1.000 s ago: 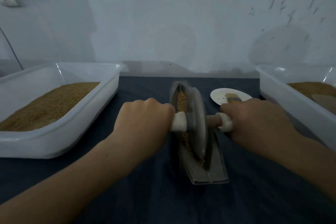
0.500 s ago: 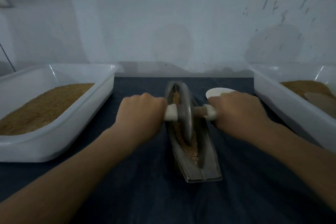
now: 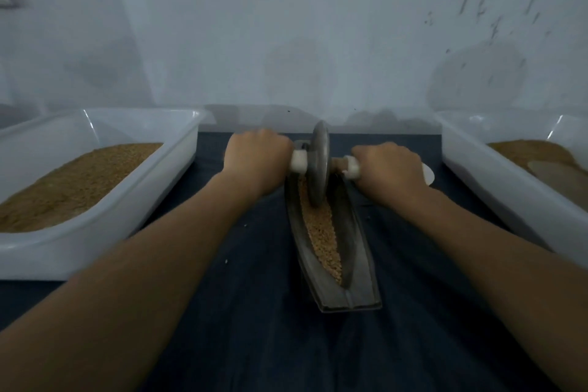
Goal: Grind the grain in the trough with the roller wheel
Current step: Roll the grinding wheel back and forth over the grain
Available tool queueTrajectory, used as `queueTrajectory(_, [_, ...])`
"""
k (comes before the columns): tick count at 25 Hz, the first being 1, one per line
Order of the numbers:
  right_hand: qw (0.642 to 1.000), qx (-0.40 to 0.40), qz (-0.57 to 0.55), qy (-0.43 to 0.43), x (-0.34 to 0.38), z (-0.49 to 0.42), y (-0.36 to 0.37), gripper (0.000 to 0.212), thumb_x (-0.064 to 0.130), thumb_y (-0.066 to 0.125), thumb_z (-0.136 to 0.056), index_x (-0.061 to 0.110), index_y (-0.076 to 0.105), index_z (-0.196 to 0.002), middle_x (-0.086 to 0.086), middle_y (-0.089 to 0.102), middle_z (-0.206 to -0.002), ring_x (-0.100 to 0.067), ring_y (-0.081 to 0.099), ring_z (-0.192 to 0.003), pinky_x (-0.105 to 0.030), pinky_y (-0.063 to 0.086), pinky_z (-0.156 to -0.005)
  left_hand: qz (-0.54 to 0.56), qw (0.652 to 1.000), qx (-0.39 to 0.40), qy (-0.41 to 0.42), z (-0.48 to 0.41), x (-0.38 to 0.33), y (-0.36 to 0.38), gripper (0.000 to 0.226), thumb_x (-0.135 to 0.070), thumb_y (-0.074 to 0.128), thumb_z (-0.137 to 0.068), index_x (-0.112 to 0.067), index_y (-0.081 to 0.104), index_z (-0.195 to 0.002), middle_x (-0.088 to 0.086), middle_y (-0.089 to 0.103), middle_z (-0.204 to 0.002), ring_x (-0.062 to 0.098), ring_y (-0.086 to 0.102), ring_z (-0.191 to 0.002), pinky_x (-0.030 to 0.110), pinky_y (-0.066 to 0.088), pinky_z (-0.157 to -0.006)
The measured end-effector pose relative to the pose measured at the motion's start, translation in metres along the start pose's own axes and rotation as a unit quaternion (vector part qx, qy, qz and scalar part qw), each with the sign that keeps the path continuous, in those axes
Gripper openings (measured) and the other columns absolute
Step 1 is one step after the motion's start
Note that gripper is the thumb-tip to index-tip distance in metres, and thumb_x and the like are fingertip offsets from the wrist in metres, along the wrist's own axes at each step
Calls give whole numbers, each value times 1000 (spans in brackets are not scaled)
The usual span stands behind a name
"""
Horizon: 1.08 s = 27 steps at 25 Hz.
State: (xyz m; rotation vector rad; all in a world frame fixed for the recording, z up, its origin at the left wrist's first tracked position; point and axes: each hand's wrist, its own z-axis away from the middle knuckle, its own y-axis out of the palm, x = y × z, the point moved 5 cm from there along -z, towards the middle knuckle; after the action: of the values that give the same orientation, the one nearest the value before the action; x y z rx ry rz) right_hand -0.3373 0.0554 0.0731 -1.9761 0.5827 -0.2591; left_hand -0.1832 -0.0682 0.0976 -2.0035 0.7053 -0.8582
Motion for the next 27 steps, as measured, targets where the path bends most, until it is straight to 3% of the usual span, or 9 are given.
queueTrajectory(3, [996, -61, 47, -54, -1, 51, -21, 37, 36, 66, -81, 30, 33, -67, 10, 44, -63, -9, 31, -52, -23, 14, -47, 13, 997, -78, 24, 61, -6, -11, 28, -28, 75, -74, -22, 48, -75, -5, 33, -60, 14, 26, -44, 26, 19, -44])
queueTrajectory(6, [987, -95, 60, -115, -1, 82, -43, 38, 43, 67, -66, 37, 29, -67, 10, 41, -58, -2, 14, -50, -18, 10, -48, 39, 988, -133, 65, 93, -4, -28, 60, -23, 86, -47, -24, 29, -66, -9, 12, -54, 8, -1, -44, 17, 4, -47])
queueTrajectory(9, [992, -50, 92, -64, 2, 56, -29, 42, 38, 71, -75, 32, 30, -68, 11, 43, -62, -8, 28, -50, -22, 13, -47, 13, 998, -63, 16, 73, -4, -9, 48, -25, 82, -62, -24, 35, -68, -8, 14, -56, 11, 7, -44, 22, 6, -44])
queueTrajectory(12, [999, -4, 49, -7, 8, 2, -9, 22, 31, 68, -87, 29, 46, -84, 5, 56, -81, -21, 54, -71, -30, 30, -56, 17, 999, -39, -23, 17, 3, 9, 10, -23, 63, -87, -20, 54, -86, -3, 35, -65, 18, 36, -51, 32, 29, -49])
queueTrajectory(15, [999, 20, 32, -5, 8, -7, -10, 22, 32, 68, -87, 29, 47, -82, 1, 61, -87, -25, 59, -78, -32, 37, -60, 31, 999, -4, -21, 8, 4, 5, 9, -25, 63, -88, -21, 62, -96, 1, 49, -77, 28, 58, -71, 36, 38, -58])
queueTrajectory(17, [999, 1, 35, -36, 3, 24, -17, 36, 33, 71, -83, 30, 37, -71, 9, 52, -75, -17, 48, -64, -26, 29, -51, 19, 998, -55, -8, 40, 0, -2, 17, -28, 70, -81, -22, 54, -83, -3, 40, -67, 22, 48, -56, 32, 32, -51])
queueTrajectory(19, [990, -70, 65, -99, 6, 66, -38, 43, 33, 78, -68, 31, 35, -64, 12, 36, -59, -13, 32, -49, -20, 13, -46, 34, 994, -104, 29, 83, -5, -16, 47, -29, 82, -63, -25, 35, -69, -8, 22, -56, 13, 18, -42, 23, 14, -44])
queueTrajectory(22, [981, -118, 77, -137, 5, 82, -60, 44, 34, 78, -52, 31, 35, -62, 14, 16, -57, -11, 17, -44, -15, 7, -49, 50, 989, -134, 47, 99, -1, -28, 66, -30, 85, -48, -29, 23, -69, -11, 10, -55, 7, 1, -45, 17, 4, -47])
queueTrajectory(27, [997, 0, 76, -19, 15, 8, -19, 27, 26, 68, -86, 29, 41, -84, 6, 55, -82, -21, 54, -73, -30, 32, -55, 37, 998, -43, -37, 28, 4, 10, 17, -27, 64, -88, -21, 49, -83, -4, 35, -65, 19, 39, -56, 32, 31, -51])
